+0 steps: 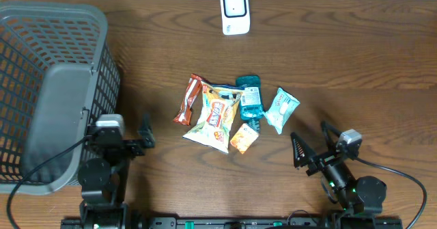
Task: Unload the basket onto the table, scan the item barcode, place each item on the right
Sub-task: 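Reach the right gripper toward the tissue pack among the items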
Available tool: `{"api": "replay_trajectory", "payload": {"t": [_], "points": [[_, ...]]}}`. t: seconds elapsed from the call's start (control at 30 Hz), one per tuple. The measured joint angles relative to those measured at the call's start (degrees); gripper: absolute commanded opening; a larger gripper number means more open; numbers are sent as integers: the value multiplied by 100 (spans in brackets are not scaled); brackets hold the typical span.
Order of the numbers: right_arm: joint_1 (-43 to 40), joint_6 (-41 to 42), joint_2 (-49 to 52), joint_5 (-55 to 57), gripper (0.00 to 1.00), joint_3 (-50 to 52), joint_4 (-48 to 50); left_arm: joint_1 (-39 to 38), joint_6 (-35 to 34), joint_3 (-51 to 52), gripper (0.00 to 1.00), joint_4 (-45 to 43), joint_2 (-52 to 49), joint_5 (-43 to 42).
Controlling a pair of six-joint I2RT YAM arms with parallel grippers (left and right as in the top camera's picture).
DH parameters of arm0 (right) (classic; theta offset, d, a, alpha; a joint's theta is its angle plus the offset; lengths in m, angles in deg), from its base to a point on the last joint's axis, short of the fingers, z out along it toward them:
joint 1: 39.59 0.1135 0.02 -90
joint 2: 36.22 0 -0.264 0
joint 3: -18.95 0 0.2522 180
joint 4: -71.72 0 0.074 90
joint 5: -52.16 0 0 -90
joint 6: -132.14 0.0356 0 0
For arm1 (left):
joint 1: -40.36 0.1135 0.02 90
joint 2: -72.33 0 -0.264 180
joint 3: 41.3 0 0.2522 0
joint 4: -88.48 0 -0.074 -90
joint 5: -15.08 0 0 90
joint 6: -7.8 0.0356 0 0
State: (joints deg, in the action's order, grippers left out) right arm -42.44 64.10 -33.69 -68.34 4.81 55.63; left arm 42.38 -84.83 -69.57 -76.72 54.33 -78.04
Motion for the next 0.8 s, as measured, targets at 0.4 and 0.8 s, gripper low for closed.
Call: {"api": "replay_trajectory", "payload": {"t": [0.4,0.8], "points": [[0,-59,1187,-330,99,-79,-9,-22,-304,2,98,-415,-26,1073],[531,-726,2553,-505,99,-2365,-1829,-17,133,9,98,-2100,-48,-885]]}}
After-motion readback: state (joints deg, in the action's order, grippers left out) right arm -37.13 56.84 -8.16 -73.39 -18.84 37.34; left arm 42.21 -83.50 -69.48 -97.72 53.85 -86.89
